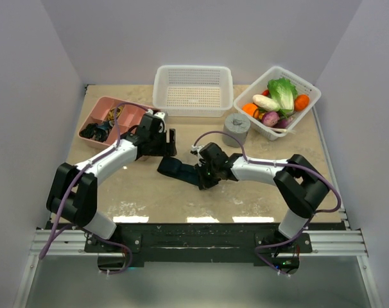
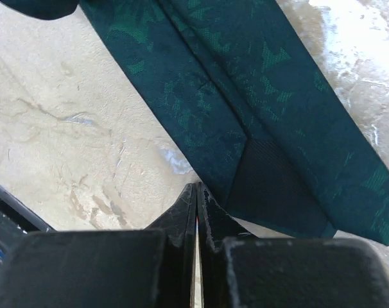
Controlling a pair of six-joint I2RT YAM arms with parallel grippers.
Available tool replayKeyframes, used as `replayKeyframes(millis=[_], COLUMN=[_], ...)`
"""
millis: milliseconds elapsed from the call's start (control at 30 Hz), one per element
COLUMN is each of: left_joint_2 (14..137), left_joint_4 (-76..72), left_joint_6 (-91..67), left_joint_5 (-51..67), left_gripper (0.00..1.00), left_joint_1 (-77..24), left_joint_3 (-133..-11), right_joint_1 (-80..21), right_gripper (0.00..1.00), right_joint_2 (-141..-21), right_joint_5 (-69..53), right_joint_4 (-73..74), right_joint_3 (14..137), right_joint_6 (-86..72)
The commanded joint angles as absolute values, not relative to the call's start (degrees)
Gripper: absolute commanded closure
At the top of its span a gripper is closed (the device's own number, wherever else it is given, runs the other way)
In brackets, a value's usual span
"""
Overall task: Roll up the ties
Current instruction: Roll the tie at the center of the board.
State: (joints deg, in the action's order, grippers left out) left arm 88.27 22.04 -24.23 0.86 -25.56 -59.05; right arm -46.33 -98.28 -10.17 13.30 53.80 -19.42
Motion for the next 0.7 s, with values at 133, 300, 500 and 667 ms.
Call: replayKeyframes(millis=[133, 300, 500, 667], left_joint_2=[86.7, 86.4, 86.1, 86.1], left_joint_4=[17.1, 16.0, 14.9, 13.5], left_joint_6=[-22.2, -22.6, -22.8, -23.6], left_joint_5=[6.5, 6.6, 6.4, 7.1], left_gripper=[0.21, 0.21, 0.2, 0.2], left_joint_1=[-21.4, -20.5, -19.5, -18.5], left_joint_3=[-56.6, -55.2, -53.4, -52.0], right_joint_1=[-46.1, -45.3, -45.0, -45.4], right_gripper=[1.0, 1.0, 1.0, 1.0], right_joint_2=[-99.1, -99.3, -99.2, -94.3], right_joint_5=[1.3, 5.3, 7.7, 0.2], right_joint_4=[21.1, 22.5, 24.1, 17.7], right_joint_3=[55.4, 55.9, 59.6, 61.0], right_joint_6=[-20.7, -21.5, -20.2, -18.7])
